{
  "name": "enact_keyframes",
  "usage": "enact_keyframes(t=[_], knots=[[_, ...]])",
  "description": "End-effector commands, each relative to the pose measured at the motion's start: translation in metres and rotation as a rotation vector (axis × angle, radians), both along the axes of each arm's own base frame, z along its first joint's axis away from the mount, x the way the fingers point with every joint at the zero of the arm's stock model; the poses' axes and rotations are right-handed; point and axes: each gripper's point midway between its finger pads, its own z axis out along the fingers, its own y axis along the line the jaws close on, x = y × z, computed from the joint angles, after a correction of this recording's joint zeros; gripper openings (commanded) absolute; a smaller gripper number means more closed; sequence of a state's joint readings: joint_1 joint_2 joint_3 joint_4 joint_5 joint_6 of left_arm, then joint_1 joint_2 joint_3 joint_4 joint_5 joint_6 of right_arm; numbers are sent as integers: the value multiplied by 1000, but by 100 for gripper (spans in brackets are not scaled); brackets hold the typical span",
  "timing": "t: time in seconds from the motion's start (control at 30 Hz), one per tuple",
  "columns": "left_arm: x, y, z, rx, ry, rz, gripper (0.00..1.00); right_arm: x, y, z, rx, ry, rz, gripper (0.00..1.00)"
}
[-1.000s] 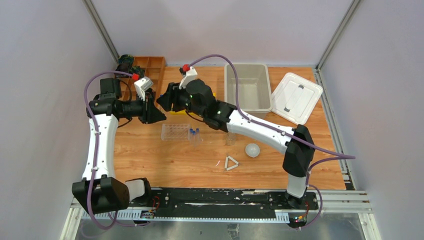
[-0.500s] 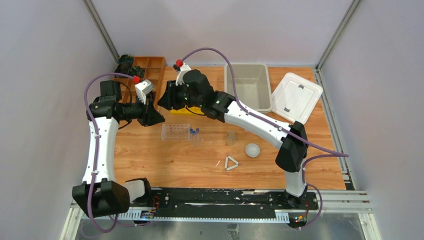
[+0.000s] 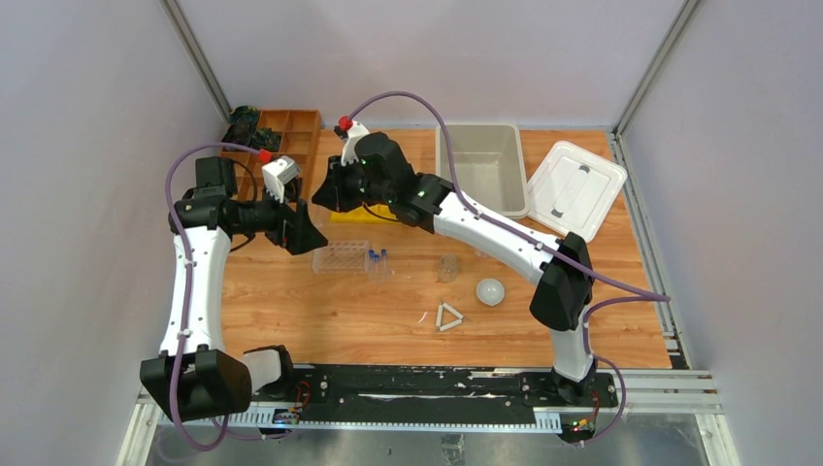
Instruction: Organize the chemistry lab equipment
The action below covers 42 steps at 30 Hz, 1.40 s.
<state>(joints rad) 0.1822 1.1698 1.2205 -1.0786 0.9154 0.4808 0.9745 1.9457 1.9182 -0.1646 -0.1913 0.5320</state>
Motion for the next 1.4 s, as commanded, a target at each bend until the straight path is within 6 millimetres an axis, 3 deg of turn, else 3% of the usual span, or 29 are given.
enact_keyframes(t=[0.0,0.23,0.4,0.87,1.13,1.37], knots=[[14,15,2,52,19,82,100,25,-27,-17,-95,-94,-89,0],[40,49,-14,82,156,257,100,34,-40,-60,-170,-188,-116,0],[48,71,-25,109,211,345,100,36,-24,-88,-168,-258,-72,0],[58,94,-30,148,230,410,100,38,45,-142,-116,-359,29,0],[62,104,-42,113,276,424,100,38,57,-161,-124,-359,47,0],[62,103,-43,106,270,411,100,39,59,-161,-112,-374,47,0]])
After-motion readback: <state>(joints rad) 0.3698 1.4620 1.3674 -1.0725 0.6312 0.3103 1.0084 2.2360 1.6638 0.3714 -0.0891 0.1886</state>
